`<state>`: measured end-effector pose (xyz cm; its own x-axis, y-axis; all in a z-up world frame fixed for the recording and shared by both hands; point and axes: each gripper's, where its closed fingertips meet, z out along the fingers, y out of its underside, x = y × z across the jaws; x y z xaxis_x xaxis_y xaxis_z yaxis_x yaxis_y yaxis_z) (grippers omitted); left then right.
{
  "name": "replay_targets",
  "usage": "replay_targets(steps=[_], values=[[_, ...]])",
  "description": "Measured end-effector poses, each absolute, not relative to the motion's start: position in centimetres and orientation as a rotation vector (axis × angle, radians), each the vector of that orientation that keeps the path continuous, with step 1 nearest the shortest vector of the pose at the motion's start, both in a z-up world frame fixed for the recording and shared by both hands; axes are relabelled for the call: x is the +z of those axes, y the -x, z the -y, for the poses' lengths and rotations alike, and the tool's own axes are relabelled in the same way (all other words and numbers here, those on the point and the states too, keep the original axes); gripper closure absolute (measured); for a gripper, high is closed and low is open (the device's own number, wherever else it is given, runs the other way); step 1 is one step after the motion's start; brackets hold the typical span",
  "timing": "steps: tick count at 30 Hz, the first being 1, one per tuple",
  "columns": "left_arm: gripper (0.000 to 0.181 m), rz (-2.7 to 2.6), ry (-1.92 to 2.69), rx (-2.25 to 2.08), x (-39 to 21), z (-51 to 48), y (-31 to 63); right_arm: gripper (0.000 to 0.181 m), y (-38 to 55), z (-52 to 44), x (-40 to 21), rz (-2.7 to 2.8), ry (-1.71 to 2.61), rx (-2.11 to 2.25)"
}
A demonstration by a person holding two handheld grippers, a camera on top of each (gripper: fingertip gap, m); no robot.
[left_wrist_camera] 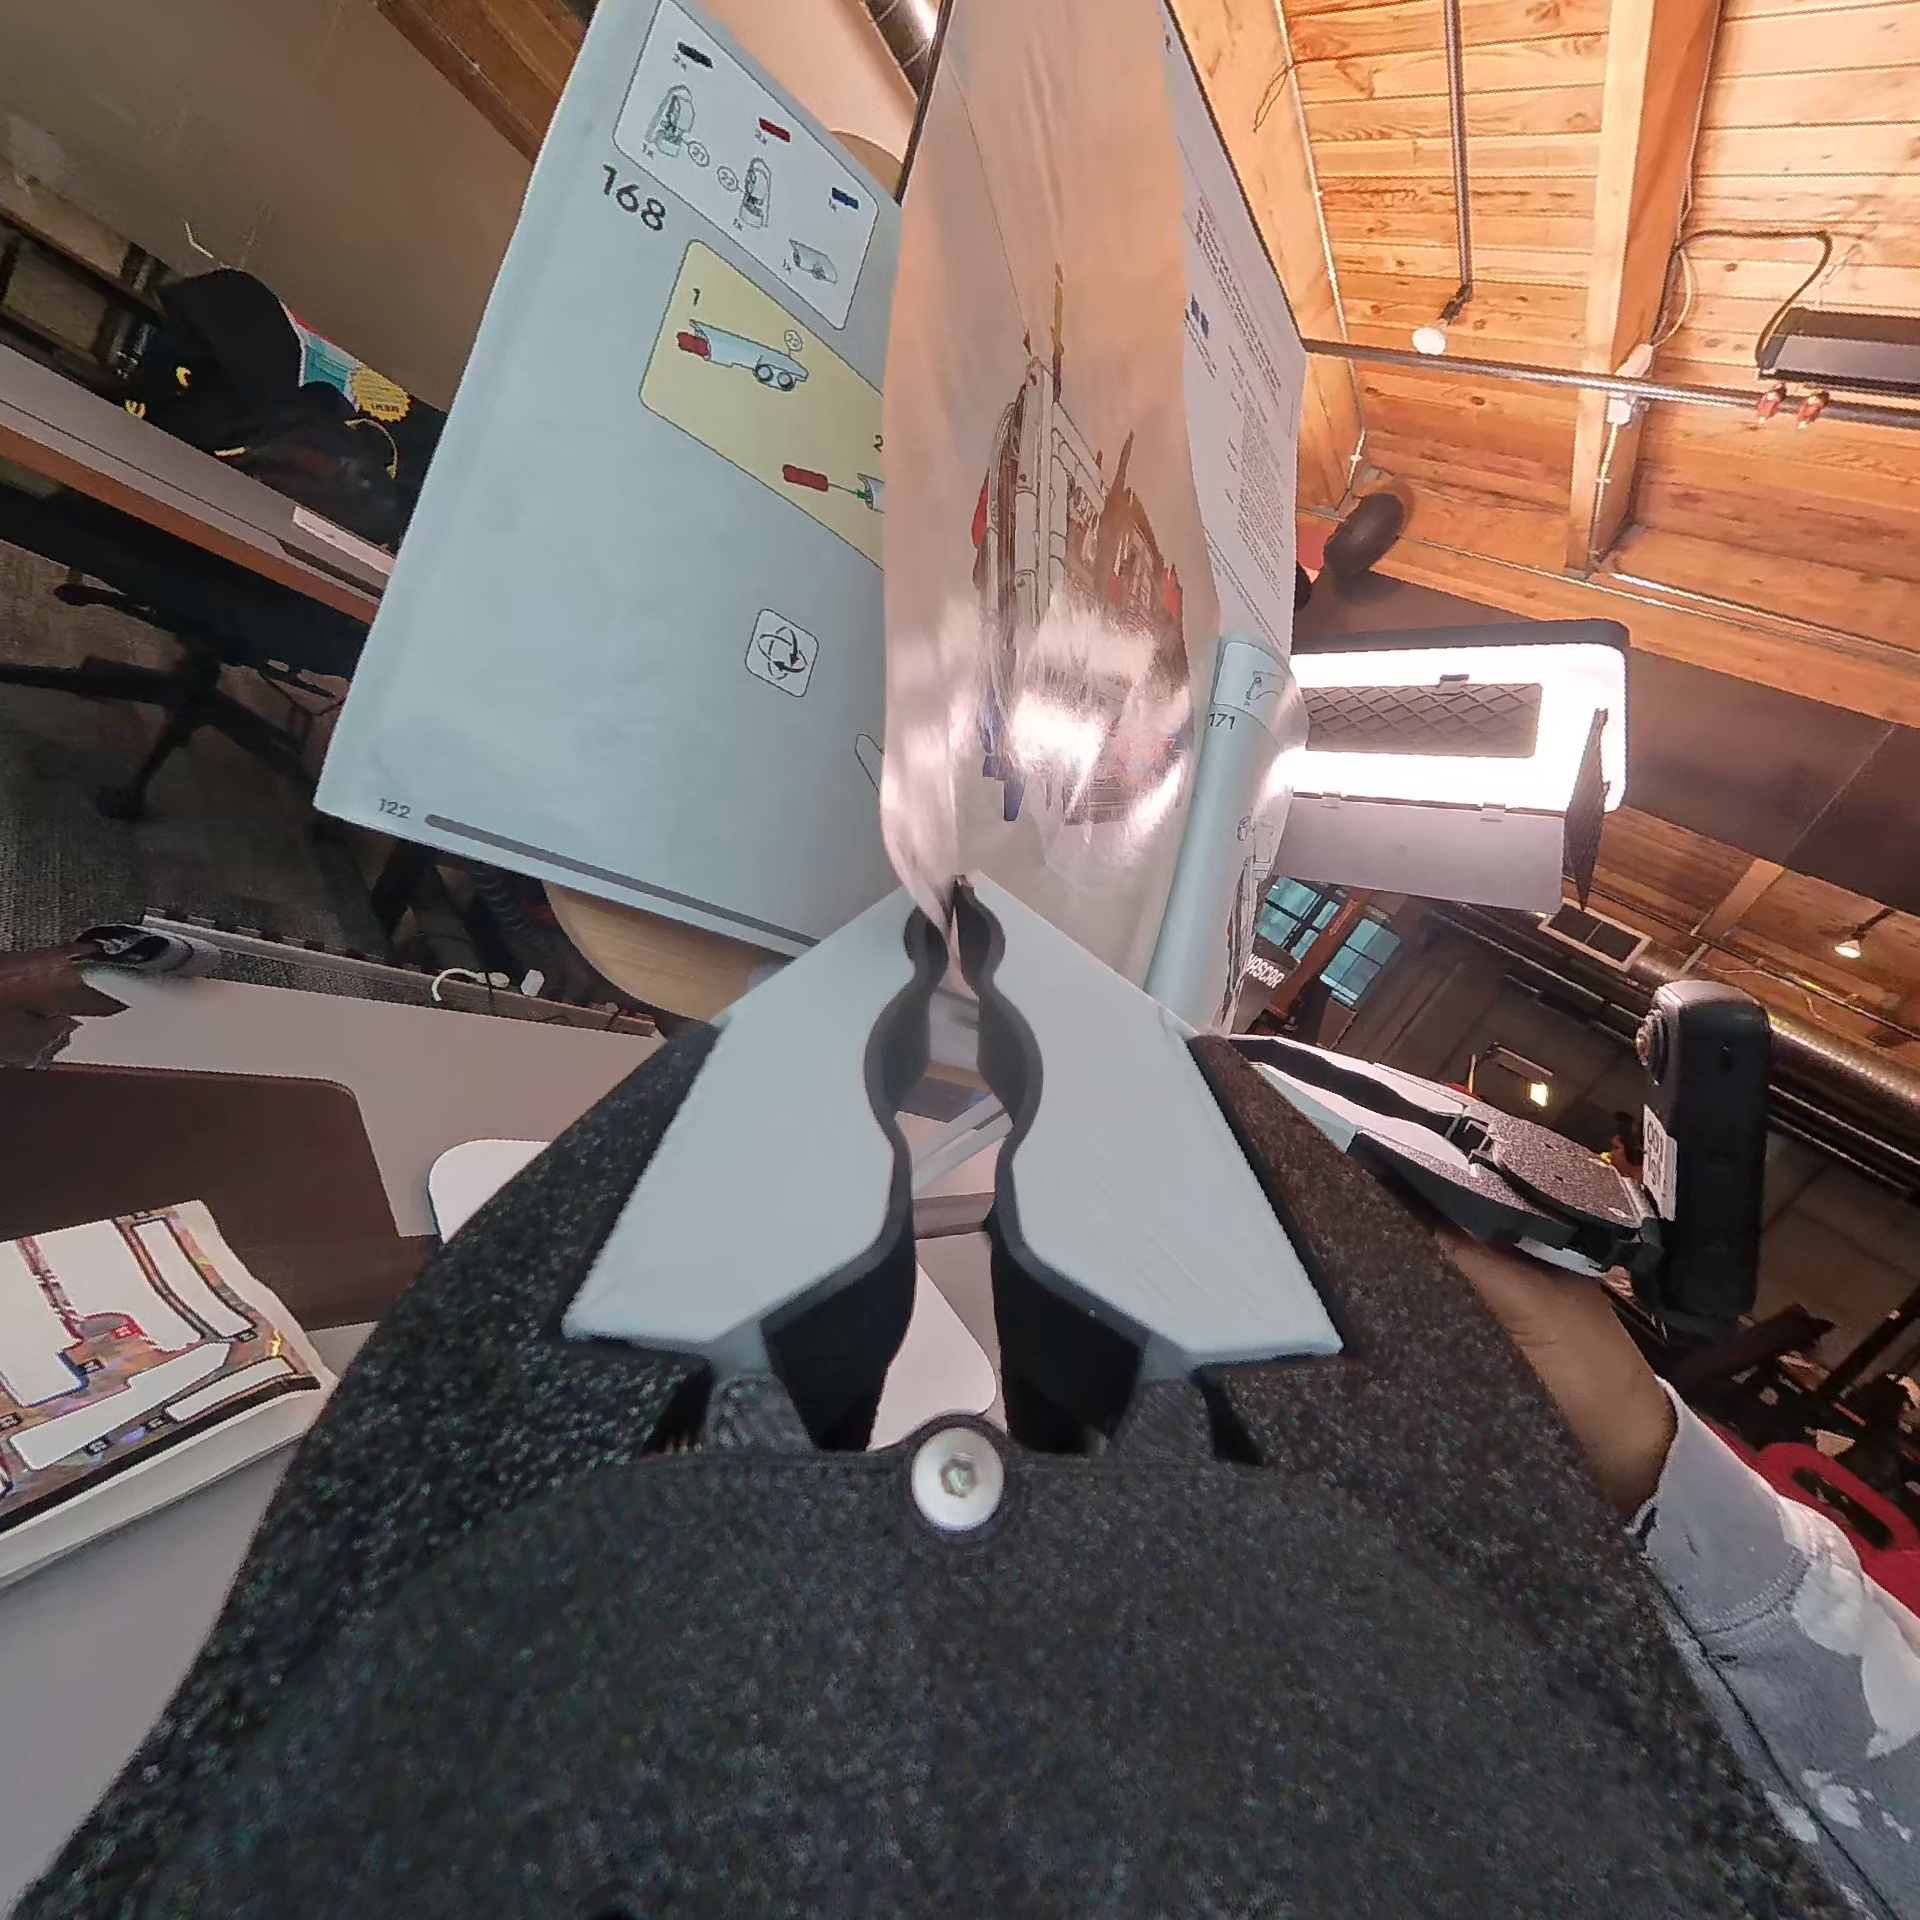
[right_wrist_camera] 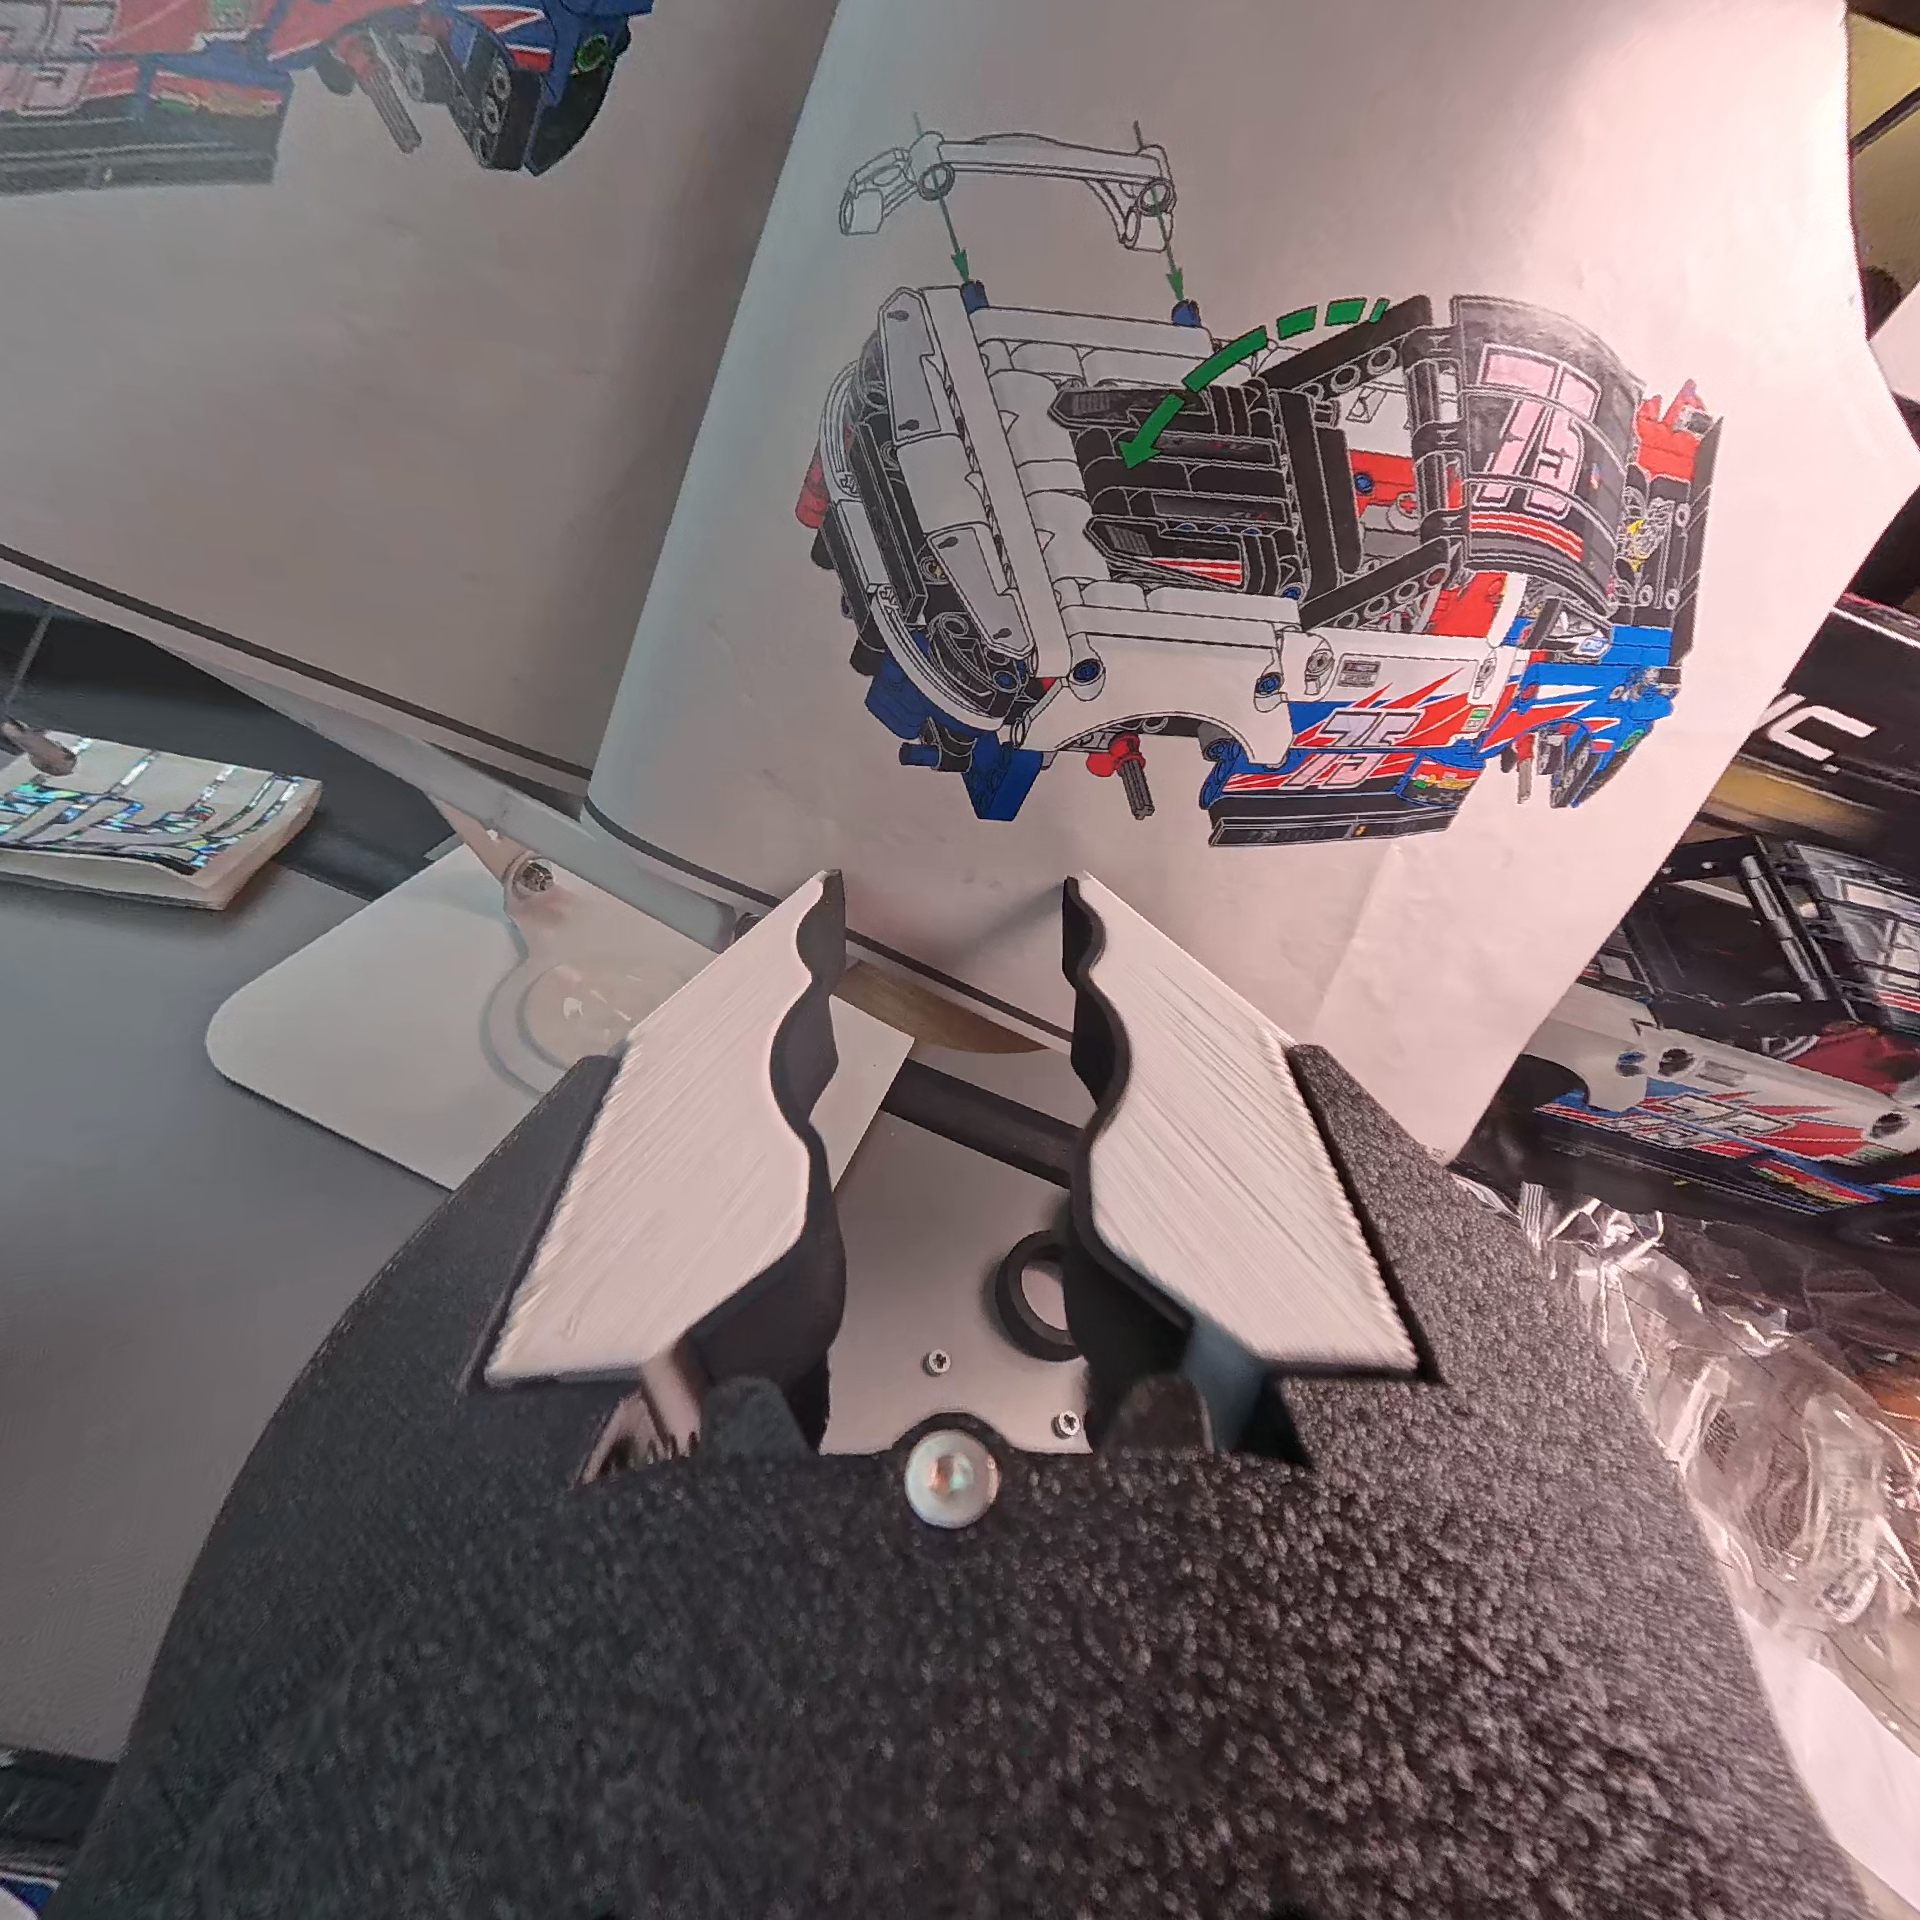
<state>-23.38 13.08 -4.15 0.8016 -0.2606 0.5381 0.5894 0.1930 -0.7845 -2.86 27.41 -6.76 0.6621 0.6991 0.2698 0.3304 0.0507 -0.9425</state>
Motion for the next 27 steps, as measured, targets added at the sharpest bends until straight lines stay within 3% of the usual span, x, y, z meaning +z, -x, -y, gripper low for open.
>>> replay_targets(steps=[27], values=[[0.181,0.302,1.239,-0.62,-4.0,-12.7,23.0,0.137,1.6,-27.9,-7.6,0.907,1.571,0.308]])
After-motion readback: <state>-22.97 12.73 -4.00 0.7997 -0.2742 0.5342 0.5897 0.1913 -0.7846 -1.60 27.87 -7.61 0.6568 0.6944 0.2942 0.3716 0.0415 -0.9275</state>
